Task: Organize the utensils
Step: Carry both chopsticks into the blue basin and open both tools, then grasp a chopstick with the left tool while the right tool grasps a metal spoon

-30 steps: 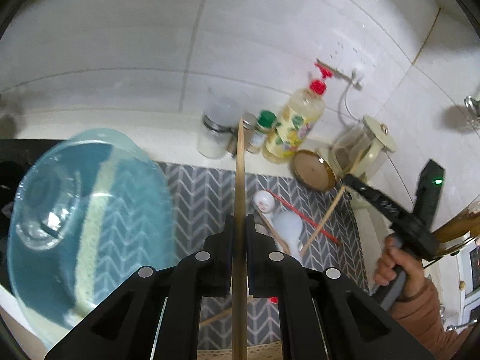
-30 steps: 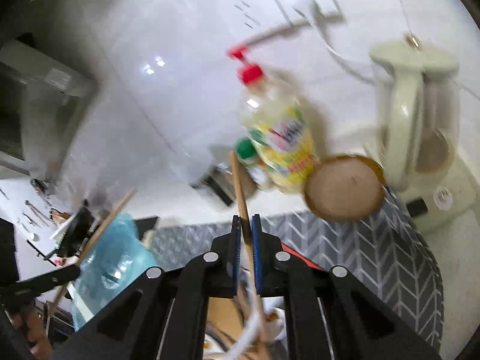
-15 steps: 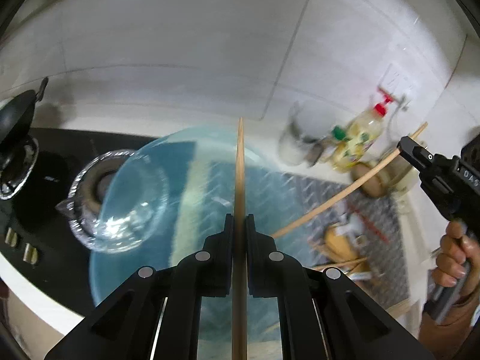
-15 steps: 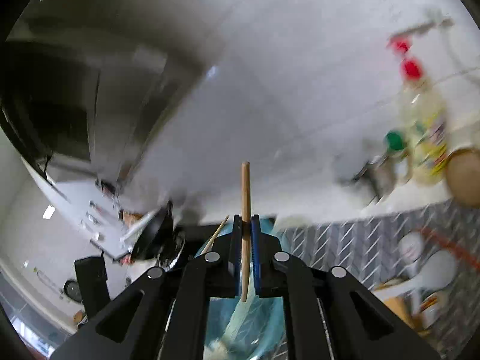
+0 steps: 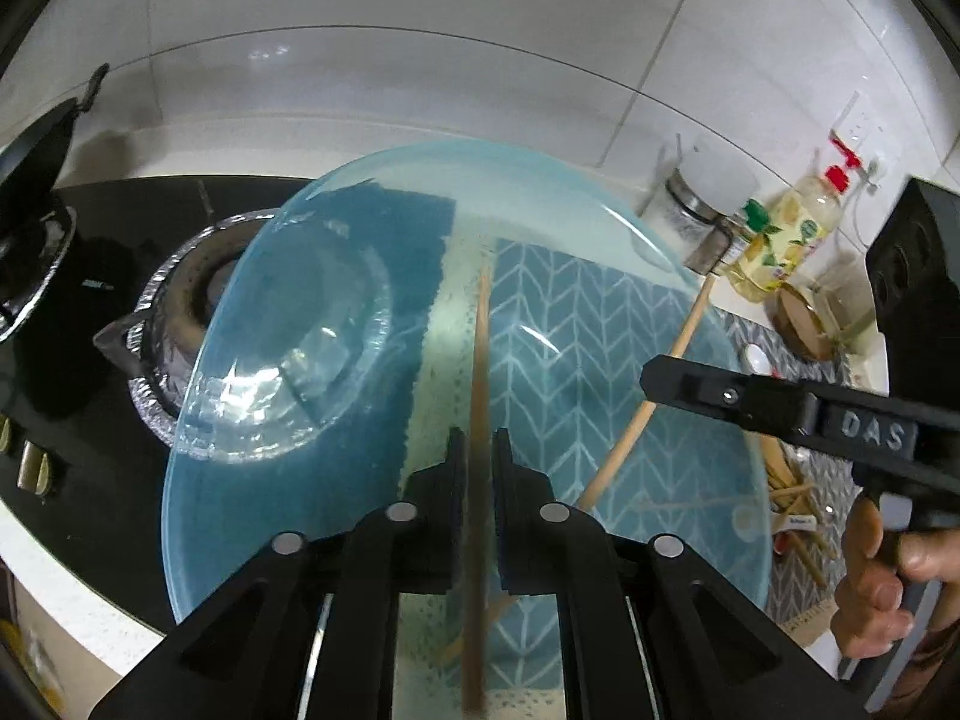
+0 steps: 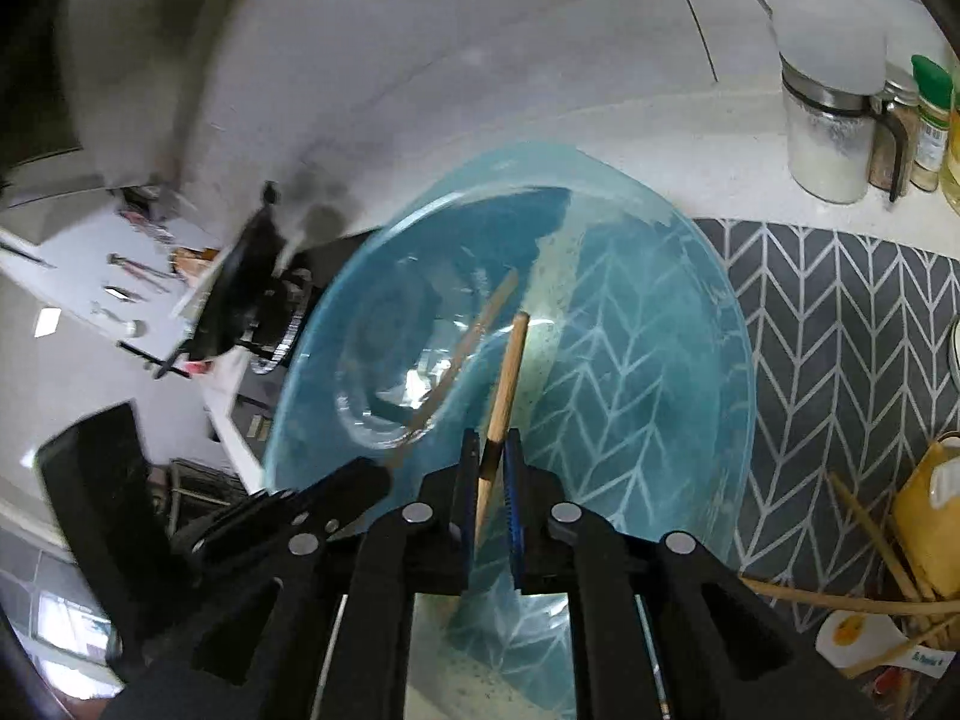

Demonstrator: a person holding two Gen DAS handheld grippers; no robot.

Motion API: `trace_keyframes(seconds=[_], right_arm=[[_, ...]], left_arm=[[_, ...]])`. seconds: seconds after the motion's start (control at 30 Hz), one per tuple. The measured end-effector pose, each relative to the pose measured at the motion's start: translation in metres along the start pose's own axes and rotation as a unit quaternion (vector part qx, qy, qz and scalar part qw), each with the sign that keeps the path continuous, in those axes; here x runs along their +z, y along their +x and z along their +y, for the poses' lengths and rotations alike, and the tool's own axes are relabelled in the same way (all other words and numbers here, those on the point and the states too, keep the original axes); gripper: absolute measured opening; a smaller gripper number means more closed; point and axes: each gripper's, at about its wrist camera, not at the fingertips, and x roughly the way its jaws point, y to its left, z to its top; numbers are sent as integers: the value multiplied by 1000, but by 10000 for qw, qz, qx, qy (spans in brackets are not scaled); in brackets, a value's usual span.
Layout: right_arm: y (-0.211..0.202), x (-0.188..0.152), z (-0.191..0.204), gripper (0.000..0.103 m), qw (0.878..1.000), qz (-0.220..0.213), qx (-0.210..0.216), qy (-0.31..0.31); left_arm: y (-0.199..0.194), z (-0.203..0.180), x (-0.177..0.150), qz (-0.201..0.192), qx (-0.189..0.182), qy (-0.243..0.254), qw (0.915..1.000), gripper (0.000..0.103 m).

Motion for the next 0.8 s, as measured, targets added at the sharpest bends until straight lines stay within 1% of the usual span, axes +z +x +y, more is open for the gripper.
trace_keyframes(seconds=[0.03,0.07,0.1,0.13,0.17,0.2,0.23,0.27,0.33,0.37,0.4,0.43,0.5,0.57,0.6,0.63,0.7,0.73,0.8], right_arm=[[4,1,1,10,9999,39,-112,-23],[6,3,1,11,9997,61,-210,-56],[9,5,3,15,9994,152,-275,-115],[10,5,3,19,9993,162,-298,-141],[8,6,2,29,9994,130,-278,-149],[6,7,4,43,9993,69,-328,-190],[4,7,7,49,9986,-40,-443,-297],[1,9,7,52,9982,-90,-471,-365],[-1,12,7,52,9985,-128,-385,-366],[-6,14,4,52,9994,-208,-97,-277],[-12,16,2,52,9993,-284,30,-233],[-24,17,0,52,9987,-439,116,-236],[-58,15,-3,52,9955,-840,116,-433],[-100,10,-9,52,9886,-1323,39,-714],[-115,7,-12,52,9859,-1475,-13,-795],[-140,1,-22,52,9807,-1719,-123,-918],[-169,-5,-38,52,9742,-1985,-351,-1011],[-188,-12,-54,52,9695,-2152,-537,-1048],[-208,-22,-77,52,9654,-2283,-742,-1022]], left_arm=[[-1,0,-1,-31,24,-35,10000,20],[-3,1,-1,-66,68,-80,9999,34],[-6,3,-1,-139,102,-129,9998,43],[-10,5,-1,-185,119,-153,9996,43],[-13,6,0,-222,139,-170,9995,43],[-18,7,0,-270,149,-178,9994,43],[-20,6,1,-296,177,-187,9992,44],[-23,6,1,-319,193,-197,9991,44],[-28,3,1,-360,201,-212,9989,44],[-31,0,0,-380,210,-217,9988,43],[-35,-5,0,-399,194,-208,9988,43],[-39,-10,-1,-418,177,-182,9988,43],[-48,-24,-1,-483,132,-67,9987,43],[-61,-48,0,-615,24,127,9980,43],[-67,-62,1,-683,-82,233,9974,43],[-70,-72,1,-727,-159,306,9968,43],[-76,-98,0,-783,-381,483,9950,45],[-78,-118,-1,-785,-573,619,9933,47],[-74,-154,-10,-722,-829,987,9890,57]])
